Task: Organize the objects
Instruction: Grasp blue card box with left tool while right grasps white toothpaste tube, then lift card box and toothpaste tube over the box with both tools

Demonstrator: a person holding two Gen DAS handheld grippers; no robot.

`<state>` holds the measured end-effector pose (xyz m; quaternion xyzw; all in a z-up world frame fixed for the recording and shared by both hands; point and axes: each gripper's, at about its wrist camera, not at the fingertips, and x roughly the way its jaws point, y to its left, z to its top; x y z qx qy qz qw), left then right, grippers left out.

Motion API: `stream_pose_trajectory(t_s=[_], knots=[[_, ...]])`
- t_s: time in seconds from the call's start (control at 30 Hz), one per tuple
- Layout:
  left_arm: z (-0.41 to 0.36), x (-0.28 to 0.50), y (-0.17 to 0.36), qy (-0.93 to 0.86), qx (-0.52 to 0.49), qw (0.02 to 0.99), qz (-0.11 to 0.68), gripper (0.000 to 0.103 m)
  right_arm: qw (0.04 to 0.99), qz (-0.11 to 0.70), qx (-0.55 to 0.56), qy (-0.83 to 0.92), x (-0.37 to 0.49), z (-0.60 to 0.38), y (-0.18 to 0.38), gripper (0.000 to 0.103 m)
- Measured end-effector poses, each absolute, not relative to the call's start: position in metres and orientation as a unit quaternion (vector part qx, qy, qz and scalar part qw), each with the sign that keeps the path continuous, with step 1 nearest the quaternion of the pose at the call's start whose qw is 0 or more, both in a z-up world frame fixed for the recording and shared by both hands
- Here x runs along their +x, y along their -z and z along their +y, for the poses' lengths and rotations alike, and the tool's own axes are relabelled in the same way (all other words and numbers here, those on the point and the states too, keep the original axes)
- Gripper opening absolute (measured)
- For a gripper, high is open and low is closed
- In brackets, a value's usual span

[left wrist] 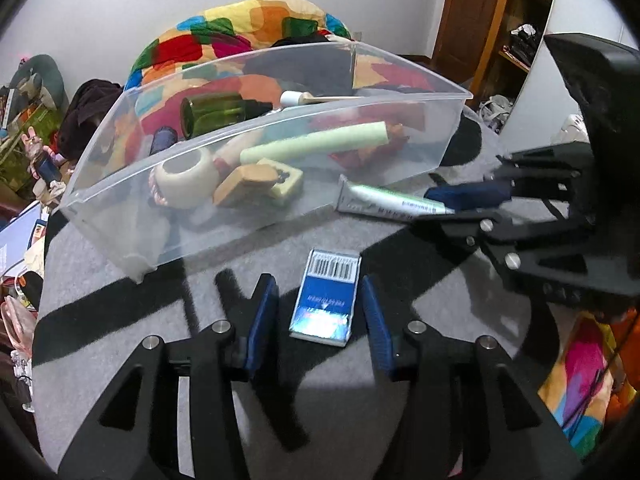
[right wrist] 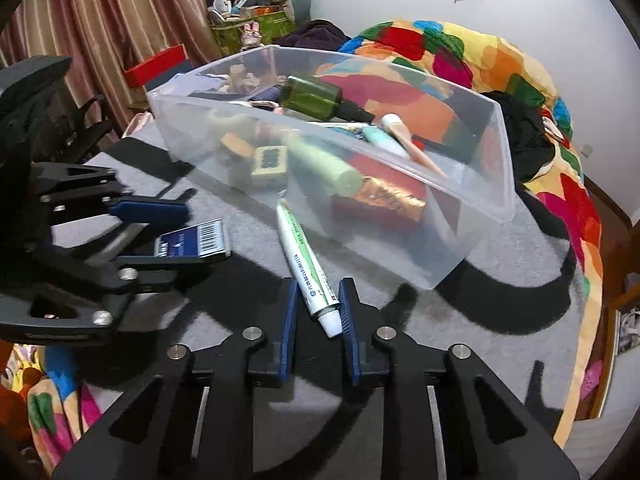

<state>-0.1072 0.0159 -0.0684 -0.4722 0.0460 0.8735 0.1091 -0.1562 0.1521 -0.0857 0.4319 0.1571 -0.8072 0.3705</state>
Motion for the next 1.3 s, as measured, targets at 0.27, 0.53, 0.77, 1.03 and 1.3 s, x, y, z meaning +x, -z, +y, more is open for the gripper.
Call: stream_pose_trajectory(t_s=[0.27, 0.53, 0.77, 1.03, 1.3], knots=[[0.022, -0.088, 0.067, -0.890, -0.444, 0.088, 0.052, 0.027, 0.394, 0.114, 0.419, 0.810, -0.131, 0.159, 0.082, 0.014], [0.011, -0.074, 0.041, -0.912, -0.404, 0.068, 0.015, 0.027, 0.414, 0.069, 0.385, 0.822, -0.109, 0.159, 0.056, 0.014], [-0.002, -0.068, 0.007, -0.931, -0.360, 0.056, -0.004, 0.027, 0.415, 0.051, 0.346, 0.840, -0.111, 0.158, 0.025, 0.014], [-0.012, -0.079, -0.025, -0.946, -0.320, 0.043, -0.008, 0.027, 0.396, 0.032, 0.308, 0.865, -0.125, 0.158, -0.007, 0.014], [-0.019, -0.122, -0.016, -0.940, -0.339, 0.030, -0.012, 0.027, 0.356, 0.023, 0.330, 0.874, -0.165, 0.151, 0.005, 0.014]])
